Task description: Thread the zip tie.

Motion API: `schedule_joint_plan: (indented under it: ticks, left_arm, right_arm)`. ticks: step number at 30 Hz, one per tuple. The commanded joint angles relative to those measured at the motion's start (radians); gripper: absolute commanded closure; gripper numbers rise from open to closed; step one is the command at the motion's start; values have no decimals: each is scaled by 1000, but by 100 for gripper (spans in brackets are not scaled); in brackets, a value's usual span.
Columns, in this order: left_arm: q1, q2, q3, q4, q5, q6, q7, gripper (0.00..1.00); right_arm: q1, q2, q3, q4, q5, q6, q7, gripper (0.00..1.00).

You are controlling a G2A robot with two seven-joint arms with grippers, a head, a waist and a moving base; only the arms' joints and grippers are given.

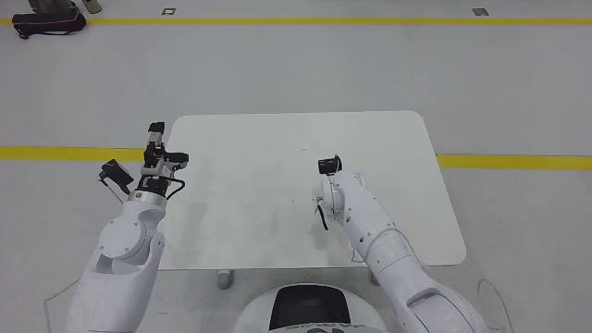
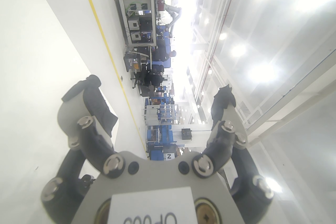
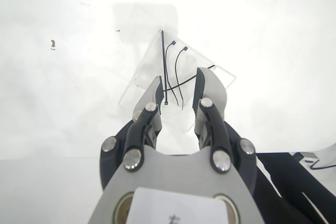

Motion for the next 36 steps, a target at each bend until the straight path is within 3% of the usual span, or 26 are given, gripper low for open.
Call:
schedule_joint_plan:
  ticks: [1, 22, 24, 36]
  left_arm:
    - [0, 0, 0, 0, 0, 0, 0, 0]
    - [0, 0, 0, 0, 0, 0, 0, 0]
    - [0, 0, 0, 0, 0, 0, 0, 0]
    - [0, 0, 0, 0, 0, 0, 0, 0]
  right_arm:
    - [10, -6, 2, 18, -6, 0, 5, 72]
    - [61, -28, 16, 139, -6, 0, -29, 78]
    - [63, -29, 17, 148, -6, 0, -34, 82]
    - [76, -39, 23, 183, -6, 0, -58, 78]
